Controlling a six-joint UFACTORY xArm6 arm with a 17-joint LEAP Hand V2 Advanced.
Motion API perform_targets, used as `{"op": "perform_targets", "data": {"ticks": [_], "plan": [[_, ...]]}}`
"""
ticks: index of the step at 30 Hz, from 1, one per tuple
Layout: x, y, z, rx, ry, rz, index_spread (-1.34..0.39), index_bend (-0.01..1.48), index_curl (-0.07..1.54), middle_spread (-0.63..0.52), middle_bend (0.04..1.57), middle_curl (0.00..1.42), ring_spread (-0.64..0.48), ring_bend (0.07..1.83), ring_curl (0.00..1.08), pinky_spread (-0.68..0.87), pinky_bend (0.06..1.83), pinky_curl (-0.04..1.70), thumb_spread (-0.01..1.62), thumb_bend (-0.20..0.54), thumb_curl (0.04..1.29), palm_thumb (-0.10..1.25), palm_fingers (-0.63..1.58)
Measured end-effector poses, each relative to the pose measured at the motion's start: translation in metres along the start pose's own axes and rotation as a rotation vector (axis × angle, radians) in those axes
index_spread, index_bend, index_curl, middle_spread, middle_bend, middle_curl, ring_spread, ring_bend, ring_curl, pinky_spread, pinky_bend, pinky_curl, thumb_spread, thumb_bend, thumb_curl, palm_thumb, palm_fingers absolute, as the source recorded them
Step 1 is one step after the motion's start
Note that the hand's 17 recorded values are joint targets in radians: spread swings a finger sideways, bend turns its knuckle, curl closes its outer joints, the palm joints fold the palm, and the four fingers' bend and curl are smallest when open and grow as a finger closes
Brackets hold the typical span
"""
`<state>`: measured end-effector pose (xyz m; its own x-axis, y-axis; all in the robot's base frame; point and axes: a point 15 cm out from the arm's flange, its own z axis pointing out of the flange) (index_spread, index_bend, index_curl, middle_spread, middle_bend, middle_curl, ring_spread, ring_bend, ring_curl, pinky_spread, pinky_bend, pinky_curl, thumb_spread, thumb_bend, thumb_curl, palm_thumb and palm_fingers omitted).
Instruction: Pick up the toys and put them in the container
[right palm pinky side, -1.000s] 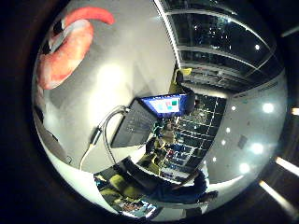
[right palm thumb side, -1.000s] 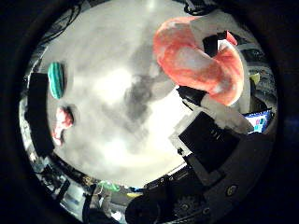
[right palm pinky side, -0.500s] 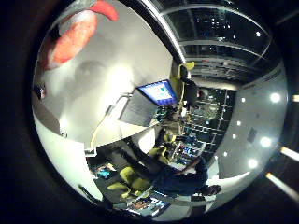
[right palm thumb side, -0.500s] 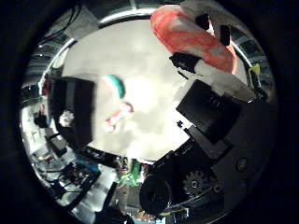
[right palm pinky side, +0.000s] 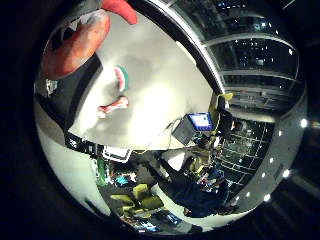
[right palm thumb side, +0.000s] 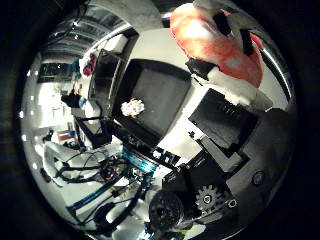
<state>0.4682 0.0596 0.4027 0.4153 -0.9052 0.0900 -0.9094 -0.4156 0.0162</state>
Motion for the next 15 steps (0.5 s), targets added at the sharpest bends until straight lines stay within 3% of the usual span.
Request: {"op": "perform_targets", "data": {"ticks": [5, 11, 14, 15], "plan": [[-0.089, -0.027, 0.019, -0.015, -0.062, -0.068, -0.52, 0.40, 0.68, -0.38, 0.62, 0.68, -0.35, 0.94, 0.53, -0.55, 1.05, 0.36, 0.61, -0.032, 0.66, 0.95, 1.06], [-0.132, -0.056, 0.062, -0.049, -0.086, -0.102, -0.53, 0.40, 0.72, -0.39, 0.63, 0.70, -0.36, 0.92, 0.54, -0.57, 0.95, 0.33, 0.62, -0.028, 0.66, 0.96, 1.03], [-0.140, -0.068, 0.081, -0.056, -0.095, -0.108, -0.54, 0.40, 0.74, -0.41, 0.66, 0.72, -0.37, 0.83, 0.53, -0.53, 0.89, 0.32, 0.67, -0.027, 0.65, 0.96, 0.83], [-0.142, -0.070, 0.085, -0.060, -0.098, -0.112, -0.54, 0.38, 0.74, -0.37, 0.60, 0.70, -0.32, 0.72, 0.52, -0.37, 0.81, 0.31, 0.76, -0.014, 0.64, 0.97, 0.37]]}}
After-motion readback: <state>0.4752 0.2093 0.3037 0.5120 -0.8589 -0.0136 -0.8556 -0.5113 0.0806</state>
